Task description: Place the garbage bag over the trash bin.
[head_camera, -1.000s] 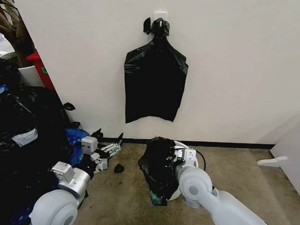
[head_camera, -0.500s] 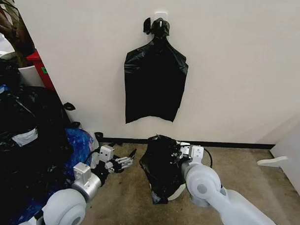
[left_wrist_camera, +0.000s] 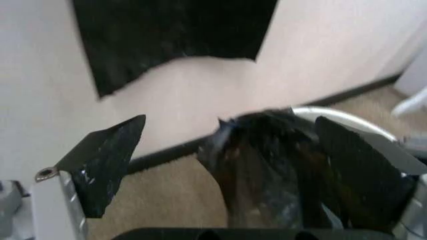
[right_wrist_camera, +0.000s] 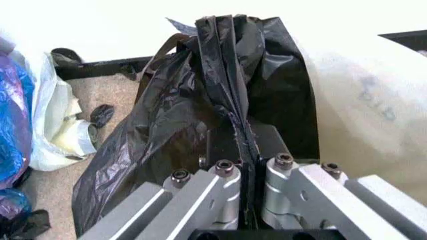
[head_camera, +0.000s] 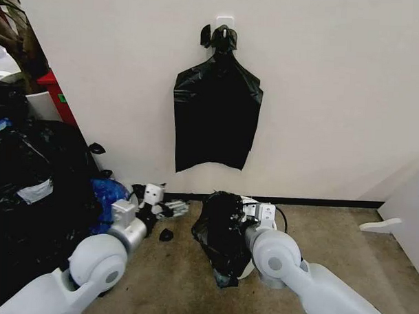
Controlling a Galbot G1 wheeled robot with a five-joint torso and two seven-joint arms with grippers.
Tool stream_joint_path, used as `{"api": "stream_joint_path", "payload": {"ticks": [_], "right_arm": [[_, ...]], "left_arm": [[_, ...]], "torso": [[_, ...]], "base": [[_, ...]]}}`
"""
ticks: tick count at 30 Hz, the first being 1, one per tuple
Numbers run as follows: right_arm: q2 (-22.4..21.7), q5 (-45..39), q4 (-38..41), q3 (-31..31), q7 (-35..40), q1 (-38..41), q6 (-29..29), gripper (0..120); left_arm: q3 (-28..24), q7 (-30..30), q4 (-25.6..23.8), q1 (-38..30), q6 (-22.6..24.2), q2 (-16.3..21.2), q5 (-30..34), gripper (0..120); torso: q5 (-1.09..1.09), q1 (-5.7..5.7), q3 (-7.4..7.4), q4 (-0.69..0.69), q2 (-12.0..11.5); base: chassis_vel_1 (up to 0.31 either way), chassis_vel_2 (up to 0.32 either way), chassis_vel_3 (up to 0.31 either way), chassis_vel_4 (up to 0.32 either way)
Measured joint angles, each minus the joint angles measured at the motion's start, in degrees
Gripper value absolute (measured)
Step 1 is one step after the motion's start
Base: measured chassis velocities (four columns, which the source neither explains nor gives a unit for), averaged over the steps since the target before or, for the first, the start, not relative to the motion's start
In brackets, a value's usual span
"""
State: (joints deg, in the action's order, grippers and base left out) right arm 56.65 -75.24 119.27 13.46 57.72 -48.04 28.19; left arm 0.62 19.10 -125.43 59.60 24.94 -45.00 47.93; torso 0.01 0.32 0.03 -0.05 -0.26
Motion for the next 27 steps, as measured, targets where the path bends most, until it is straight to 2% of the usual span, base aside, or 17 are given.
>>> {"api": "stream_joint_path", "payload": {"ticks": [9,17,27], "right_arm": [[-0.58,-0.31,-0.04,-0.39,0.01,0.31,-0.07,0],[-0.61,-0.29,0.27,-0.44,0.0,-0.24,-0.23,0],[-0.5,-0.21,0.44,-0.41,0.02,-0.53,-0.33,0]], "left_arm": [[-6.84,5.64,2.55,-6.42,6.99,-1.13,3.0,100],[-12.74,10.87,5.45,-12.82,9.72,-3.37,6.78,100],[-17.62,15.18,7.61,-15.5,11.06,-5.45,9.62,100]], "torso": [[0.0,0.0,-0.01,0.02,0.0],[0.01,0.0,-0.01,0.01,0.0],[0.0,0.0,-0.01,0.02,0.0]], "base": [[0.0,0.0,0.0,0.0],[0.0,0.0,0.0,0.0],[0.0,0.0,0.0,0.0]]}}
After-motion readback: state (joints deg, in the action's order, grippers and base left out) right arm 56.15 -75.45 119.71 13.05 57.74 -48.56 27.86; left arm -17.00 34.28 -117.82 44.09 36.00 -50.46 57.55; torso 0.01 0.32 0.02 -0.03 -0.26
